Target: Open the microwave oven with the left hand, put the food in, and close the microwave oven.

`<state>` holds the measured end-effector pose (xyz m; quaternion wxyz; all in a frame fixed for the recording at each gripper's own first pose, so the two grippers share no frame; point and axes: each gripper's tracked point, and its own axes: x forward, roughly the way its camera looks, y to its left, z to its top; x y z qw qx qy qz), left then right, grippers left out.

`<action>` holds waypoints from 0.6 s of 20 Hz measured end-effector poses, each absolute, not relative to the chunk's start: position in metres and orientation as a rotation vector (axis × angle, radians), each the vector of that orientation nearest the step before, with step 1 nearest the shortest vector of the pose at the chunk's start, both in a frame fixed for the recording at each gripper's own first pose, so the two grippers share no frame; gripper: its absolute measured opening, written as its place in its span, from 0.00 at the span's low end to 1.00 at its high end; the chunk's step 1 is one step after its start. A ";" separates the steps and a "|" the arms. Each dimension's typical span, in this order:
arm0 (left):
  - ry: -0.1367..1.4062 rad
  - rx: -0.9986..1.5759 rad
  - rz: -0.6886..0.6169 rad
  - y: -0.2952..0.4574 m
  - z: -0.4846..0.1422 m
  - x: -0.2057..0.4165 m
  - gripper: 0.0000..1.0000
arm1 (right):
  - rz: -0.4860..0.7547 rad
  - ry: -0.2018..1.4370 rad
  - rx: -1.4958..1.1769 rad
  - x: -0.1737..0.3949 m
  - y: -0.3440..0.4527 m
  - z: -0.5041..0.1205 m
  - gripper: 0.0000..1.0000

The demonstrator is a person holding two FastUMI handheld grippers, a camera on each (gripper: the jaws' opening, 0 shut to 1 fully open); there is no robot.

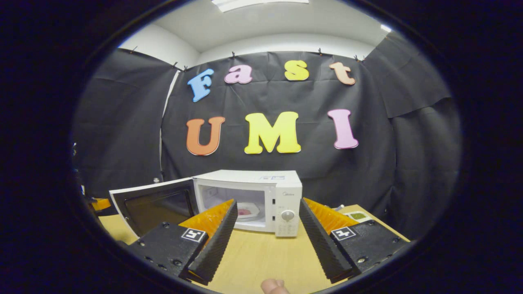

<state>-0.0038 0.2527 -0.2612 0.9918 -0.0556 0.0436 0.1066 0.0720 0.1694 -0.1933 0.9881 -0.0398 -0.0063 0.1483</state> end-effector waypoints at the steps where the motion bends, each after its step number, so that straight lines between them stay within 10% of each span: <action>1: 0.068 -0.115 0.178 0.245 -0.259 -0.001 0.00 | 0.302 -0.011 -0.080 0.067 0.166 -0.188 0.96; 12: 0.059 -0.025 0.037 0.181 -0.268 0.041 0.00 | 0.277 -0.099 -0.083 0.047 0.118 -0.142 0.85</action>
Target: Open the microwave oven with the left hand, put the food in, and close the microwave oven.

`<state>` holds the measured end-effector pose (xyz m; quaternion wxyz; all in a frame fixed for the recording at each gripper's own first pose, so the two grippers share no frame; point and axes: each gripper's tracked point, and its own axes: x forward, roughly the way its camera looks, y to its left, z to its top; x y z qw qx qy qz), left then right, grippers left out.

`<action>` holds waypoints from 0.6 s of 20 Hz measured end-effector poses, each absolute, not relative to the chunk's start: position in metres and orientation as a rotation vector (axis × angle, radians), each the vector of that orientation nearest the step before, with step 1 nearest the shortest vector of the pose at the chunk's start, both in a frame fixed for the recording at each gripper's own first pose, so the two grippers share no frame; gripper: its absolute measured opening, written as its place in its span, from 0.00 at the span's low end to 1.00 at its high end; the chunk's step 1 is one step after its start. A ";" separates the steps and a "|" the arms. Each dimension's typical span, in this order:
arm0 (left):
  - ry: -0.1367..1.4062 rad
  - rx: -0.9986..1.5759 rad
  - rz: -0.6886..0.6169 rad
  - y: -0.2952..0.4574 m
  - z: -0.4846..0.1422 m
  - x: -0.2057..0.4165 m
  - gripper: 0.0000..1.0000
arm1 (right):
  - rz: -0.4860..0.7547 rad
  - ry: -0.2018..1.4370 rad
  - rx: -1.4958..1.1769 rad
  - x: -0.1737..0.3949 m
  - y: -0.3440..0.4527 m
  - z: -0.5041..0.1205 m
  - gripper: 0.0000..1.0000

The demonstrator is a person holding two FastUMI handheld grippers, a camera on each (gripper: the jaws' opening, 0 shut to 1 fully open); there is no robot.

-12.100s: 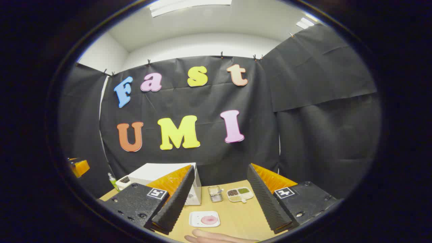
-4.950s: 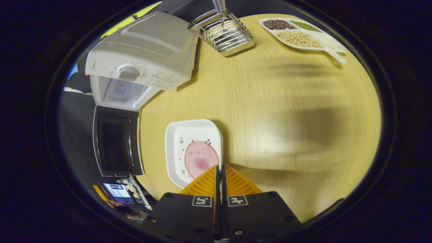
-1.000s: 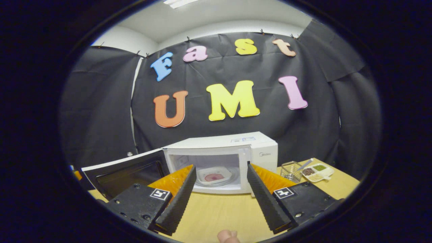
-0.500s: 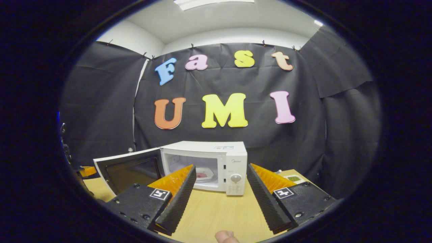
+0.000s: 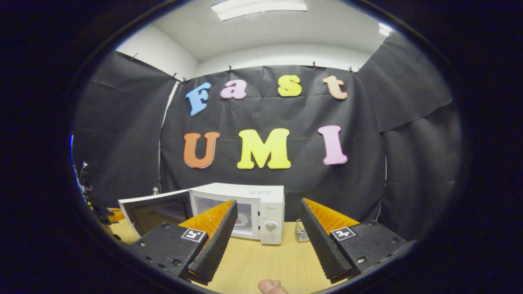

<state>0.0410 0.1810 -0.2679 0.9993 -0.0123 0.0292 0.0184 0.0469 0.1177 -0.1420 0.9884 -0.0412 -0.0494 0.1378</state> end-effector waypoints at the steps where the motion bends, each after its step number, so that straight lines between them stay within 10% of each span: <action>1: 0.057 -0.025 0.017 0.171 -0.268 0.043 0.00 | 0.271 -0.101 -0.083 0.046 0.113 -0.141 0.85; 12: 0.085 0.017 -0.220 0.046 -0.281 0.081 0.00 | 0.217 -0.133 -0.096 0.047 0.054 -0.121 0.85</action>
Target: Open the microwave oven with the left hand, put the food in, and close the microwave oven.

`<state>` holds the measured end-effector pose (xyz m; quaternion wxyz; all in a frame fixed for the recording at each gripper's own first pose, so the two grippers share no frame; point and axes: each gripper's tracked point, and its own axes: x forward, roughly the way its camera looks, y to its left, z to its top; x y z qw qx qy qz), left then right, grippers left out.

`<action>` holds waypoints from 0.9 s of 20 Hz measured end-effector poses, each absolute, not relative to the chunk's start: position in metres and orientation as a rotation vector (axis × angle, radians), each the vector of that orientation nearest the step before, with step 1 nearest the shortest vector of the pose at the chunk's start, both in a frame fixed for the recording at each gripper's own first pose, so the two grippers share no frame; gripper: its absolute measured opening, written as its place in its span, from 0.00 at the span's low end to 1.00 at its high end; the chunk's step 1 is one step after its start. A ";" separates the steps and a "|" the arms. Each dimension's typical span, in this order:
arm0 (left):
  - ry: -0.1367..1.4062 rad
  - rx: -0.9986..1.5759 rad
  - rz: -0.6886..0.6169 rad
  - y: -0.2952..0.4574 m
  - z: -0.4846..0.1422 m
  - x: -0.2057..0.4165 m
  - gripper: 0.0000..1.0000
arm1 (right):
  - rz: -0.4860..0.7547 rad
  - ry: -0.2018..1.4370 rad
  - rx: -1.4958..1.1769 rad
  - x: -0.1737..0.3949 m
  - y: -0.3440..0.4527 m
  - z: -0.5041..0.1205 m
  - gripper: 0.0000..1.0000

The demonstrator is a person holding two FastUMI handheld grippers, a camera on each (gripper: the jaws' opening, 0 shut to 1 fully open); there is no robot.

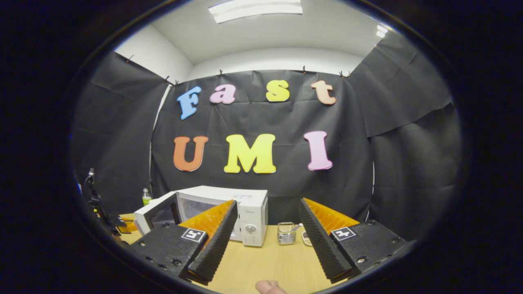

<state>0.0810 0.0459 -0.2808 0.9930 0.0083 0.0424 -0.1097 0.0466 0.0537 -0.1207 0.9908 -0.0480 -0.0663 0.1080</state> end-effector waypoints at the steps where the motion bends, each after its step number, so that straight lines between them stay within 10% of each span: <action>1: 0.078 0.016 -0.231 0.036 -0.280 0.086 0.00 | 0.211 -0.135 -0.099 0.046 0.047 -0.120 0.85; 18: 0.115 0.036 -0.390 -0.085 -0.293 0.197 0.00 | 0.158 -0.169 -0.109 0.057 -0.039 -0.108 0.96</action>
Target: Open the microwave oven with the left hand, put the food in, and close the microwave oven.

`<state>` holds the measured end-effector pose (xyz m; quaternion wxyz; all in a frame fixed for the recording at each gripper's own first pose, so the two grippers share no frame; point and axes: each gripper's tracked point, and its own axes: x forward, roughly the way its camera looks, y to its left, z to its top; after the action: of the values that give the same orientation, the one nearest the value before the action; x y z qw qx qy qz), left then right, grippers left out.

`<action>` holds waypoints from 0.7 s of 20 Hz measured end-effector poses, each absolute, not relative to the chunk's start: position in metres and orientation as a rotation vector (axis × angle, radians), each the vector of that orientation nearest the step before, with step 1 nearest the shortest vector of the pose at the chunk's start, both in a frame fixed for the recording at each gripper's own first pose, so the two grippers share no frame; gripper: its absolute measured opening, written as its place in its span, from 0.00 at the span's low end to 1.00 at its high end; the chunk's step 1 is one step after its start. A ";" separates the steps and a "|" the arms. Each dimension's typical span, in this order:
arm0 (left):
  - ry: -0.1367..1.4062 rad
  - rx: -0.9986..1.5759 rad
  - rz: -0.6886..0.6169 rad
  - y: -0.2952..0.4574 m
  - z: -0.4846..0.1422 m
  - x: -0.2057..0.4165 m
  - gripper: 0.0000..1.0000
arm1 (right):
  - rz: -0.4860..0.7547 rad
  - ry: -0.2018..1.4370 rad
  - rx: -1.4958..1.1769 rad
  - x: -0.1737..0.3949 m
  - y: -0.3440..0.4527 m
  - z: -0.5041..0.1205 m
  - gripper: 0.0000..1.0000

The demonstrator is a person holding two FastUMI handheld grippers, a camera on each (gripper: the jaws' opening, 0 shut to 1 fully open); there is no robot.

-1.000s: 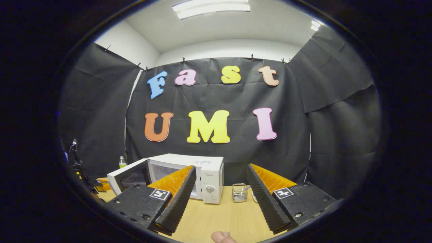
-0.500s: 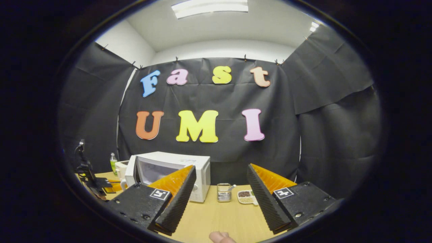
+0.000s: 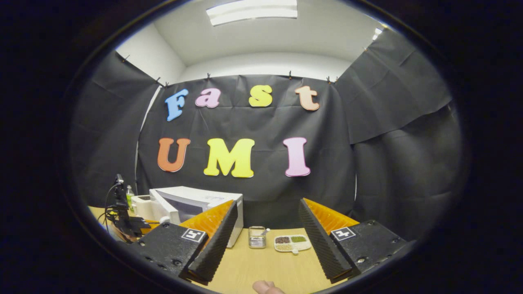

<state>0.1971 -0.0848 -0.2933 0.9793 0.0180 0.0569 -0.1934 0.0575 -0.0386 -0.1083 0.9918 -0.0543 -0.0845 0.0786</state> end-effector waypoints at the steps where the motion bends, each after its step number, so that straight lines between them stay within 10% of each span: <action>1: 0.110 0.039 -0.392 -0.091 -0.292 0.204 0.00 | 0.158 -0.163 -0.106 0.060 -0.040 -0.111 0.96; 14: 0.131 0.160 -0.215 -0.129 -0.292 0.302 0.01 | 0.127 -0.134 -0.110 0.051 -0.048 -0.113 0.85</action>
<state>0.3017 -0.1292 -0.2919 0.9889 0.0799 0.0651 -0.1071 0.0507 -0.0481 -0.1130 0.9942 -0.0550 -0.0669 0.0634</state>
